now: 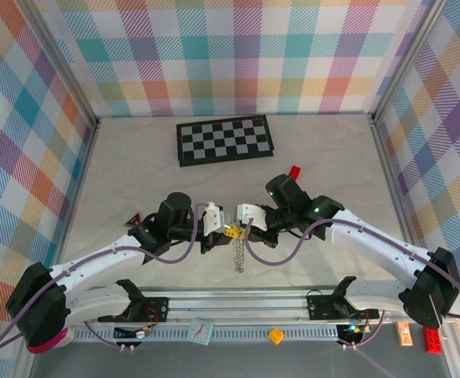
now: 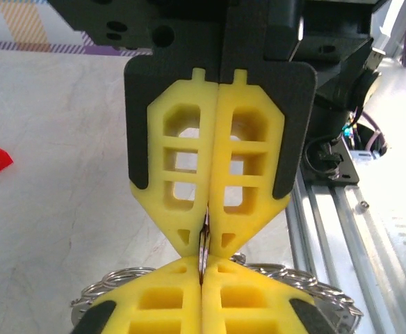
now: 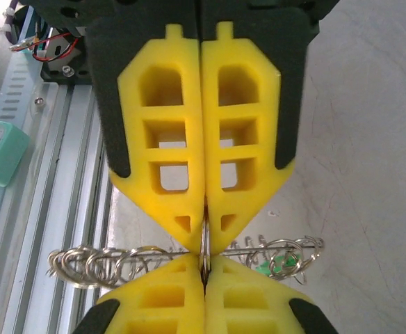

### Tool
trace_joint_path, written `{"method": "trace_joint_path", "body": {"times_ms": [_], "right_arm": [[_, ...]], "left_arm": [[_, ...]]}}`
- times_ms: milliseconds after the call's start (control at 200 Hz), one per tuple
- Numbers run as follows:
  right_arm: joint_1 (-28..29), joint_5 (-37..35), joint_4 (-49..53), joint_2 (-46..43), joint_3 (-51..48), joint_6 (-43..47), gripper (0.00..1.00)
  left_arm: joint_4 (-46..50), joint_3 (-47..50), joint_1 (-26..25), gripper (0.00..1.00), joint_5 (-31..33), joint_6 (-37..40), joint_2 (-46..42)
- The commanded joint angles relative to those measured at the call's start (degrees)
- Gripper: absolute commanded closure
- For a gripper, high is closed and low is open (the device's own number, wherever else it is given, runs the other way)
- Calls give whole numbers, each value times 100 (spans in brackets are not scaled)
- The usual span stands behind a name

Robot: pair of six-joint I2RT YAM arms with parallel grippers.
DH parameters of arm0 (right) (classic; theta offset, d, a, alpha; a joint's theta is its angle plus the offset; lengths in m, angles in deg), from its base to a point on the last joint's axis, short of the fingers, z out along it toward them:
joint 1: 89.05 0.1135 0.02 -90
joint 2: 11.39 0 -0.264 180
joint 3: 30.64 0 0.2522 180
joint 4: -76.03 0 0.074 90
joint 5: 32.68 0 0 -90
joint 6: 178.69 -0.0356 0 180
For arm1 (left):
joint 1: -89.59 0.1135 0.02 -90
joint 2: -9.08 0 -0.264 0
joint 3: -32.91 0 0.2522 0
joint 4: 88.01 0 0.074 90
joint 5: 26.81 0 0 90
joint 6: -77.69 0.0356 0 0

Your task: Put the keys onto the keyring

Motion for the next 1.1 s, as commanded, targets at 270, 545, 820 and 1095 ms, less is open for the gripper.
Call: {"method": "trace_joint_path", "body": {"times_ms": [270, 545, 820, 1095], "right_arm": [[-473, 457, -1874, -1078, -1320, -1546, 56], [-473, 778, -2051, -1083, -1582, -1958, 55], [-464, 856, -2186, -1037, -1616, -2109, 53], [-464, 367, -2052, -886, -1483, -1951, 70]], "left_arm": [[-1145, 335, -22, 100, -125, -557, -200], [-1984, 558, -24, 100, 17, -1069, -60], [-1988, 568, -20, 100, 266, -1145, -66], [-2039, 574, -20, 100, 201, -1199, -116]]}}
